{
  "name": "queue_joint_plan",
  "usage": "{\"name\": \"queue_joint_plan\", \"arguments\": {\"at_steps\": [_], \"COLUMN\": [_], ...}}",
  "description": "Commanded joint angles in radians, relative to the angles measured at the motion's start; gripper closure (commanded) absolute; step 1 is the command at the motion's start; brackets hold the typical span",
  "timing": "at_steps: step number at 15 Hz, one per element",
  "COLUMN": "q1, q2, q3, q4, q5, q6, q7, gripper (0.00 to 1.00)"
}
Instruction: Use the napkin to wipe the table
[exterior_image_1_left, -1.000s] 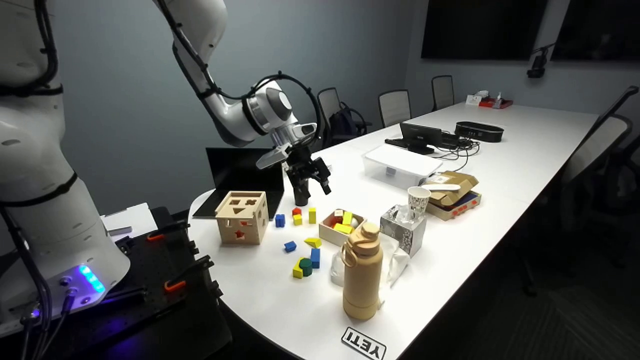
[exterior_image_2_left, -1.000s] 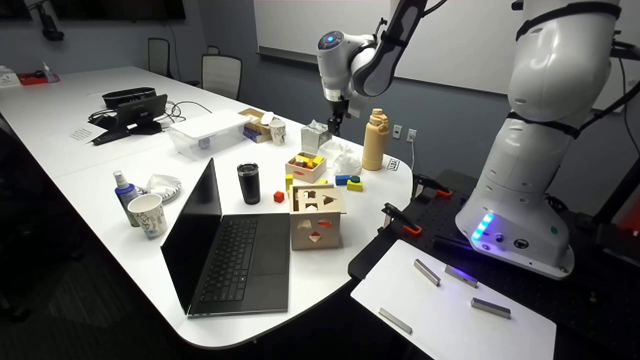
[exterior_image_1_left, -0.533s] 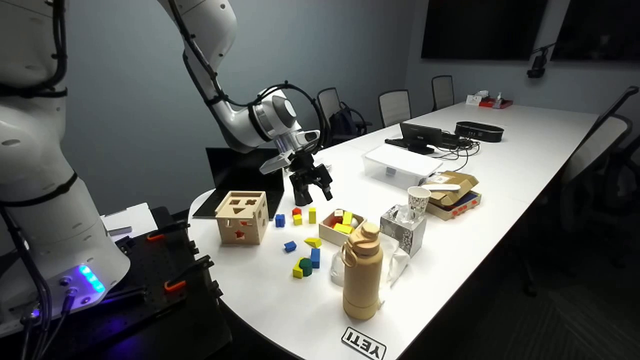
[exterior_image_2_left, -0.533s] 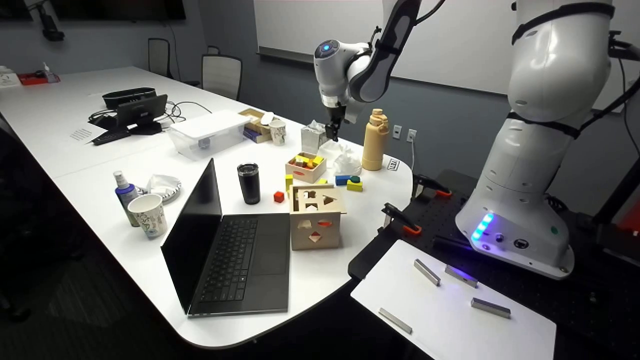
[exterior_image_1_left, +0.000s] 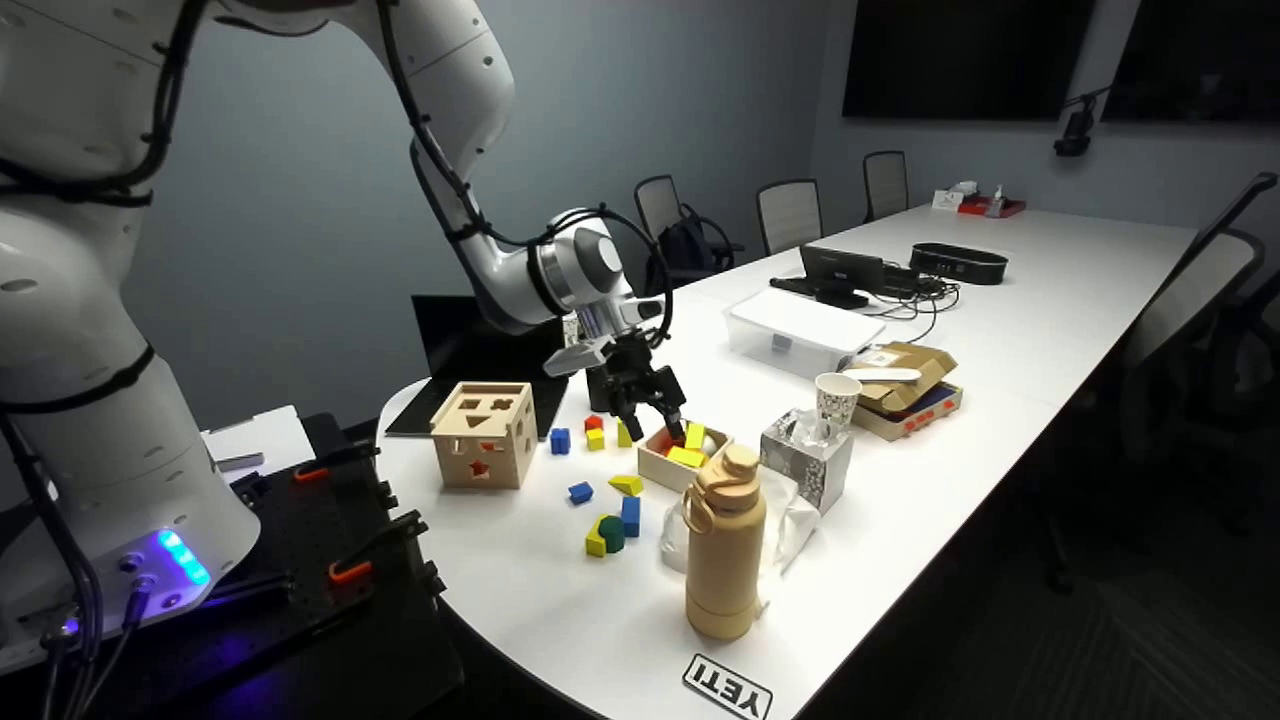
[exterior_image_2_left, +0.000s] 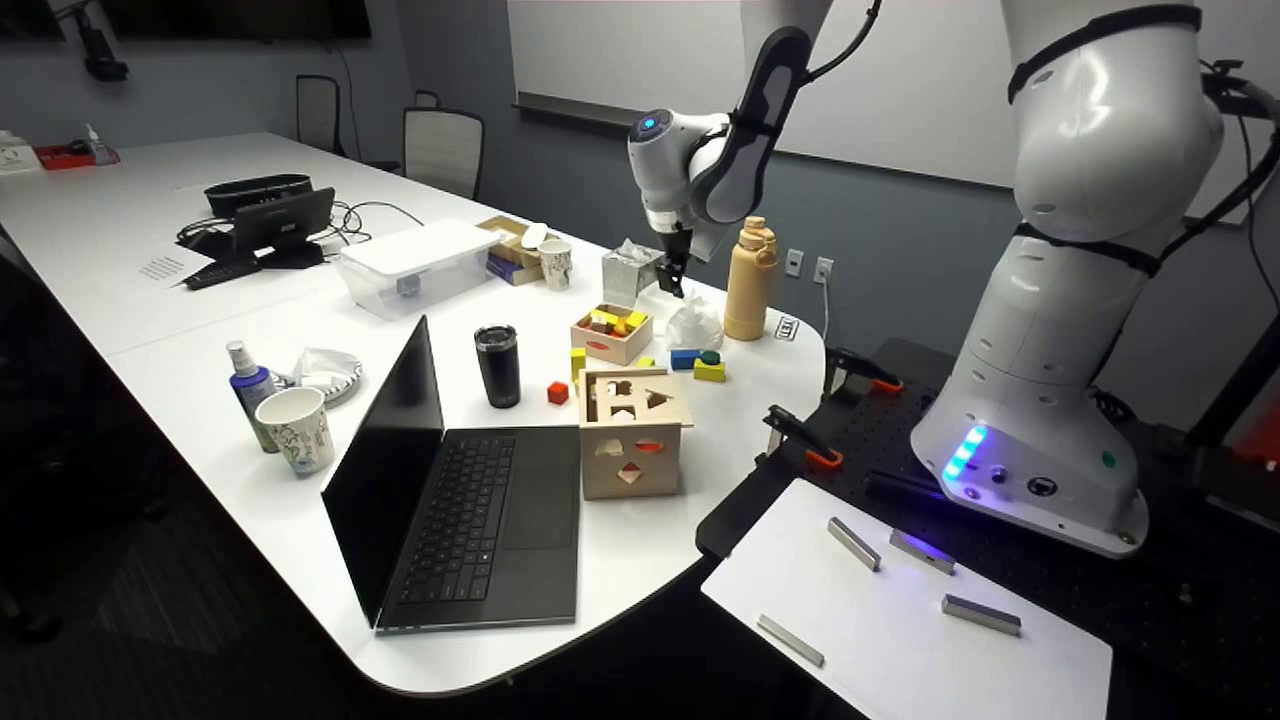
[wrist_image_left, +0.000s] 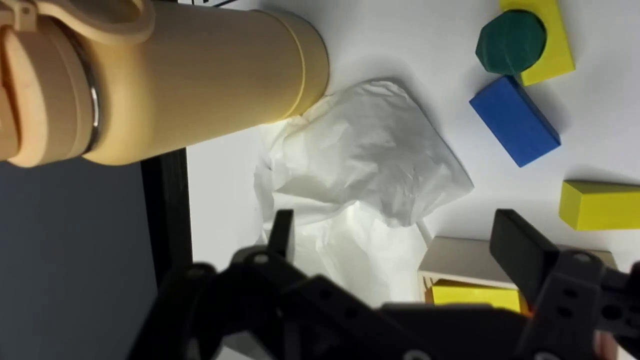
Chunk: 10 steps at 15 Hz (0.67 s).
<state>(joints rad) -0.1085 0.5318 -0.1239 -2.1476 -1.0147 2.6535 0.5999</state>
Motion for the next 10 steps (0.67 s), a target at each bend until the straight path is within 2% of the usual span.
{"name": "queue_joint_plan", "arguments": {"at_steps": [1, 6, 10], "q1": [0.008, 0.019, 0.063], "q2": [0.167, 0.332, 0.414], "q3": [-0.032, -0.041, -0.084], "q4": [0.166, 0.335, 0.428], "q5": [0.101, 0.294, 0.397], "q6": [-0.021, -0.068, -0.135], "q7": [-0.101, -0.283, -0.341], "gripper": [0.0, 0.0, 0.0]}}
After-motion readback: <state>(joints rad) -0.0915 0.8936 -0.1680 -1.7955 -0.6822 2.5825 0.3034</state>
